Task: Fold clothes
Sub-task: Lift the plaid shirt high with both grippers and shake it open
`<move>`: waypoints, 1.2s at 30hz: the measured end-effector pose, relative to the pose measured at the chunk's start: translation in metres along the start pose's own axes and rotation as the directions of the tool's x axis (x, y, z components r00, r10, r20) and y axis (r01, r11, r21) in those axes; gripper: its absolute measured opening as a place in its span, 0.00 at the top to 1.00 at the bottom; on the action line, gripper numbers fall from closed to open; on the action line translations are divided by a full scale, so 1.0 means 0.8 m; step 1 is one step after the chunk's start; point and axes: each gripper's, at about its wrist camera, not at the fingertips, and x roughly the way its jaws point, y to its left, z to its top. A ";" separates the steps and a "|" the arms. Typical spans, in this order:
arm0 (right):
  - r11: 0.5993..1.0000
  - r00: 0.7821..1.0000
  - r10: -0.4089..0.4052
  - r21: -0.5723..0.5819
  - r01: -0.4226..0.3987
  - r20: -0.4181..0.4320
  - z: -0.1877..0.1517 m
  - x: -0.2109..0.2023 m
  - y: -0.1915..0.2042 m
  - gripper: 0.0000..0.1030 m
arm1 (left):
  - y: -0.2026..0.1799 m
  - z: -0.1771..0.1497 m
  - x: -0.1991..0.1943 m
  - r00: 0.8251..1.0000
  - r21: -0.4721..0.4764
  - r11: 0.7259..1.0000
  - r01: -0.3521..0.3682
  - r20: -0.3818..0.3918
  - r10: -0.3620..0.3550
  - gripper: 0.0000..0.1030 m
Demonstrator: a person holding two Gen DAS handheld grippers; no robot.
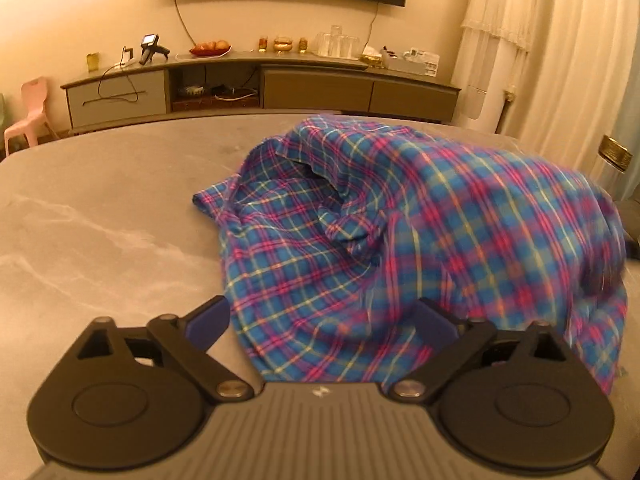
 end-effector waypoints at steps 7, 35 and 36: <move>0.989 0.994 0.069 -0.125 -0.079 -0.085 -0.001 0.024 0.021 0.86 | 0.055 0.075 -0.035 0.989 -0.160 0.986 0.037 0.148 -0.013 1.00; 0.875 0.990 0.076 -0.468 -0.125 -0.123 -0.054 -0.001 0.128 0.98 | 0.050 0.014 -0.065 0.972 0.250 0.949 -0.194 0.182 0.151 0.99; 0.885 0.987 0.120 -0.439 -0.155 -0.106 -0.036 -0.022 0.121 0.98 | 0.061 0.027 -0.096 0.968 0.212 0.963 -0.164 0.225 0.115 0.99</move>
